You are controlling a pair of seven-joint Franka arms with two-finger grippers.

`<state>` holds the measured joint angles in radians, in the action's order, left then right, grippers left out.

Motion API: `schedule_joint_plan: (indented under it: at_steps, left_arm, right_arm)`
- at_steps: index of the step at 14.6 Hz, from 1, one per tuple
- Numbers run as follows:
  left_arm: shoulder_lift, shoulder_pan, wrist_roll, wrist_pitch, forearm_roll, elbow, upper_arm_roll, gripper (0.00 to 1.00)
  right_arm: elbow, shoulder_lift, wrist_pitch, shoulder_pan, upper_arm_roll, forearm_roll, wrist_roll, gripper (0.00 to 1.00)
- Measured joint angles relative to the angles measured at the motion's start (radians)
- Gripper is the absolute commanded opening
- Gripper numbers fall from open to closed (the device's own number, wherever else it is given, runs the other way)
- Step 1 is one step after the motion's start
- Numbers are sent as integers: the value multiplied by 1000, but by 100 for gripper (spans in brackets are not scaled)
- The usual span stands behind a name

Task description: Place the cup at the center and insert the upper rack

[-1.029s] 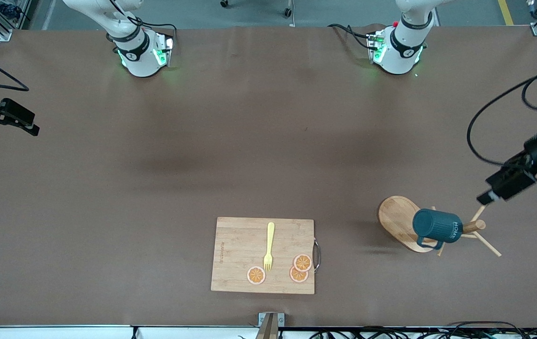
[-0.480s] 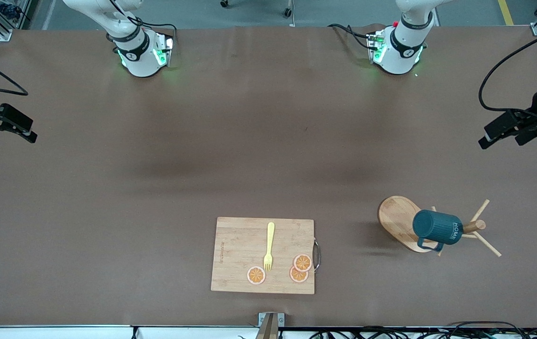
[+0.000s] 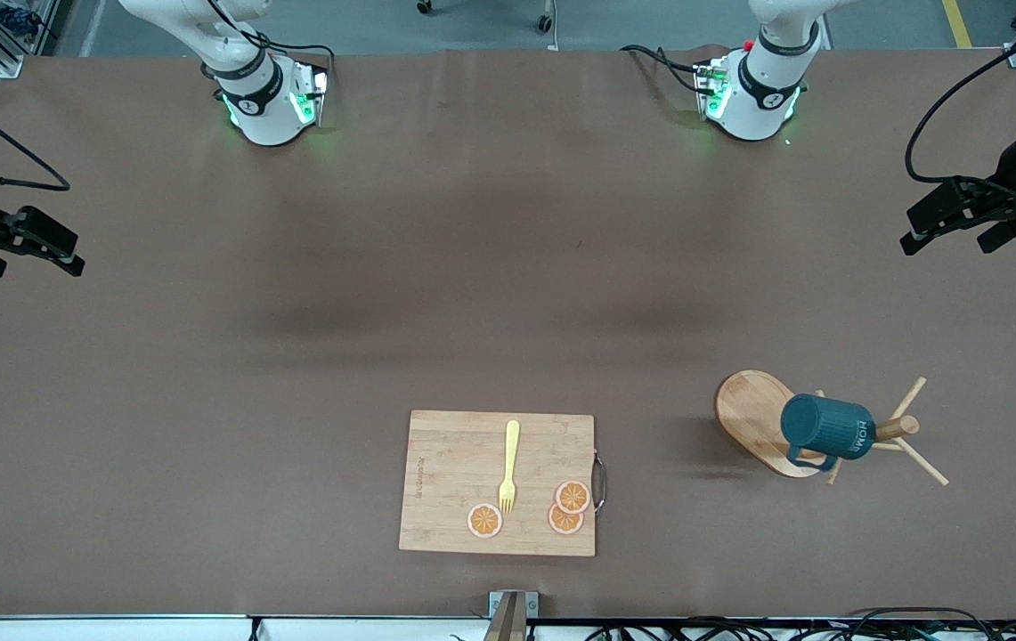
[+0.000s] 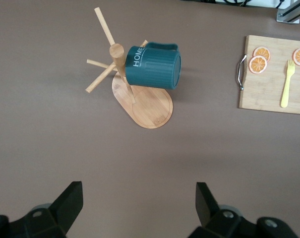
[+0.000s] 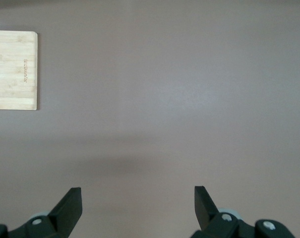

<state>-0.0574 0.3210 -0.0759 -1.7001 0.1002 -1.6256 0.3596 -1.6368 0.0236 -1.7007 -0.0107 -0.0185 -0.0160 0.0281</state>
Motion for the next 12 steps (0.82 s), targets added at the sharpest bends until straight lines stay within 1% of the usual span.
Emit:
schedule_joint_plan:
  at_steps: [1,2,3,5,6,7,8,9,12]
  left_arm:
    - [0,-23,5,0,0,0,-18,100]
    - [1,-69,5,0,0,0,-60,100]
    - [1,-141,5,0,0,0,-128,100]
    - [1,-311,6,0,-2,1,-305,100]
    - [1,-373,7,-1,-2,2,-376,100]
    - [1,-415,10,-1,-2,3,-424,100]
    - [1,-439,11,-2,-2,4,-451,100]
    - [1,-448,12,-3,-2,6,-460,100]
    - [1,-449,12,-4,-2,16,-461,100]
  right_arm:
    - [0,3,14,0,0,0,0,100]
    - [0,6,25,0,0,0,0,100]
    - [0,7,30,0,0,0,0,100]
    - [0,7,31,0,0,1,0,100]
    - [0,7,31,0,0,1,1,100]
    - [0,7,31,0,0,1,1,100]
    - [0,7,31,0,0,1,1,100]
    - [0,7,31,0,0,1,1,100]
    - [0,7,32,0,0,1,1,100]
